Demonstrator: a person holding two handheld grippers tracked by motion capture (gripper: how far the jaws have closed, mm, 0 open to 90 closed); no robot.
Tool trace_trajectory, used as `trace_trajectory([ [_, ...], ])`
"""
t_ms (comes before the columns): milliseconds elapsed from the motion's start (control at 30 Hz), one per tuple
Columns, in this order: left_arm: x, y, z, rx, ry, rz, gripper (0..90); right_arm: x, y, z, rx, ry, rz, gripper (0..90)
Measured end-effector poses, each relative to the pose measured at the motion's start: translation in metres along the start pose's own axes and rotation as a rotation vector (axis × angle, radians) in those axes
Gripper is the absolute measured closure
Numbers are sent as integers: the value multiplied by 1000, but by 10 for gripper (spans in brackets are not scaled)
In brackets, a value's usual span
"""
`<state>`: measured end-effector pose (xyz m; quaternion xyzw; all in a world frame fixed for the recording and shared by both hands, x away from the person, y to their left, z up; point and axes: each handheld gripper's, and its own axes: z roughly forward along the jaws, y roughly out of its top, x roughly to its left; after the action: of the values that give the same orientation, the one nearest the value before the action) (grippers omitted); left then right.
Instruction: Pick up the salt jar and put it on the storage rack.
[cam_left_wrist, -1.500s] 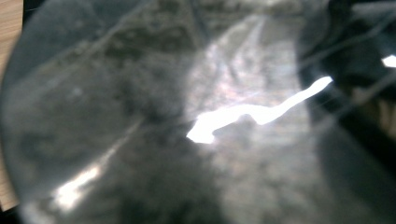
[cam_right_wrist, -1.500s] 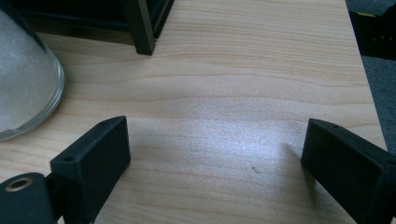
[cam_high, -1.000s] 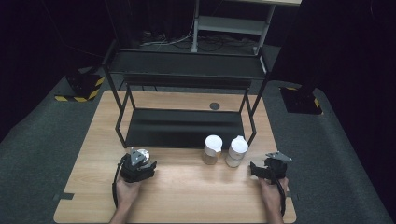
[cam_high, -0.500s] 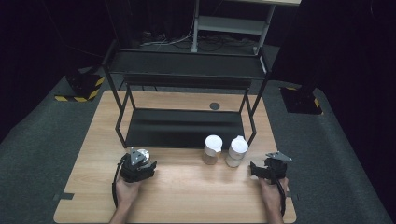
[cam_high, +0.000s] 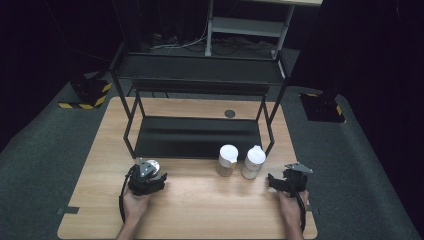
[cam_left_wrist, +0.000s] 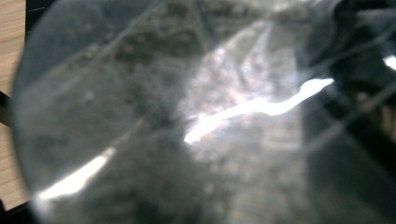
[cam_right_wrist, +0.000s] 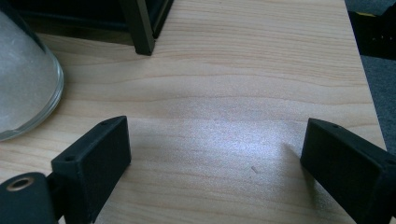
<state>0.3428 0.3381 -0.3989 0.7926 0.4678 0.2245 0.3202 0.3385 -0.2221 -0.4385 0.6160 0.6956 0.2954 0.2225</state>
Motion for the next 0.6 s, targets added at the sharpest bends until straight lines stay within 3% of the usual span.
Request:
trace_trajectory([
  [600,0,3,-1,11,-12,11,311,0,0,0,0,0,0,75],
])
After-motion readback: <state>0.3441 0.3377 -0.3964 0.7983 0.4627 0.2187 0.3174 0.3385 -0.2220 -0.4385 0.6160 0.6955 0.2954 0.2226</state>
